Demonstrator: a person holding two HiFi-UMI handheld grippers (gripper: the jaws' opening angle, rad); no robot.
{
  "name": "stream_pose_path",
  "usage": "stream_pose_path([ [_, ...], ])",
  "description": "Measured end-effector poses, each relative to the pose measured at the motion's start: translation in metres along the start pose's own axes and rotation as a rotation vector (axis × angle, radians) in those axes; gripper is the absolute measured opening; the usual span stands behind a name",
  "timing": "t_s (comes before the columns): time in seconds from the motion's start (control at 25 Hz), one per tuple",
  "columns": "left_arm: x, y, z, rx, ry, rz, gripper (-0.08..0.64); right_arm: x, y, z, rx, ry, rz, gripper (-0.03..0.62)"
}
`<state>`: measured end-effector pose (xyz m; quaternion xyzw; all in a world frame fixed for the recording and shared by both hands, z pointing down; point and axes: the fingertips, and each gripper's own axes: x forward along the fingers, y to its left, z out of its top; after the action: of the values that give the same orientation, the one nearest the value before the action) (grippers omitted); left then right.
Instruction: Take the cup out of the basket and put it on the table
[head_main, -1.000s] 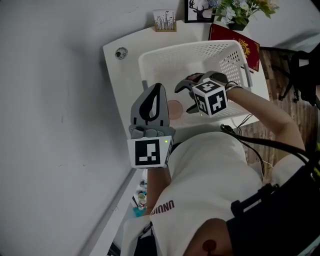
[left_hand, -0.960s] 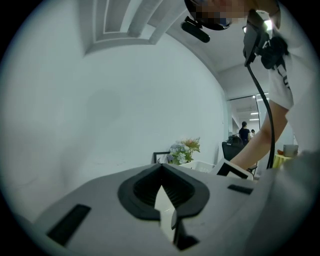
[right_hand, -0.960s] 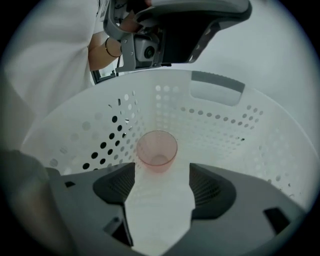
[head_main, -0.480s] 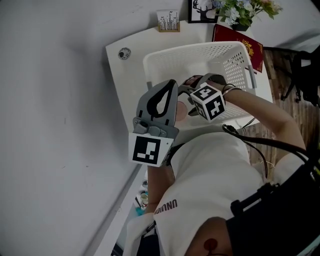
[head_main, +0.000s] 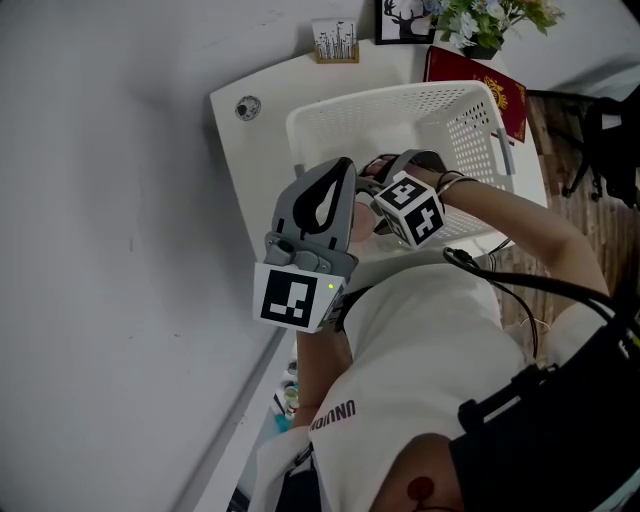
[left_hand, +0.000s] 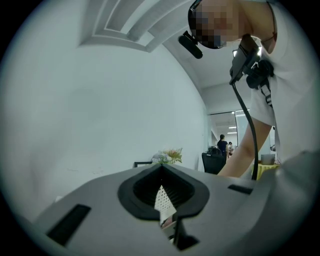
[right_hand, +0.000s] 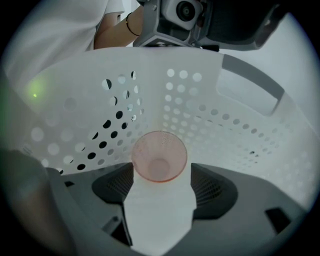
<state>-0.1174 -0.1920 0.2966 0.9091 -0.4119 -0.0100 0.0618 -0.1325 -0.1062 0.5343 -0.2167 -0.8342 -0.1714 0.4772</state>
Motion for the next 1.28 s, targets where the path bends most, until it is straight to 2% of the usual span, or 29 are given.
stream_pose_path([
  [0.6, -0.001, 0.005, -0.001, -0.013, -0.002, 0.009, 0.012, 0.011, 0.002, 0.006, -0.001, -0.041, 0.043, 0.359],
  [0.76, -0.004, 0.008, -0.005, 0.037, 0.001, -0.004, 0.012, 0.013, 0.0, 0.01, 0.002, -0.063, 0.054, 0.359],
  [1.28, -0.004, 0.01, -0.005, 0.03, 0.0, 0.006, 0.012, 0.013, 0.0, 0.011, -0.016, -0.113, 0.064, 0.36],
])
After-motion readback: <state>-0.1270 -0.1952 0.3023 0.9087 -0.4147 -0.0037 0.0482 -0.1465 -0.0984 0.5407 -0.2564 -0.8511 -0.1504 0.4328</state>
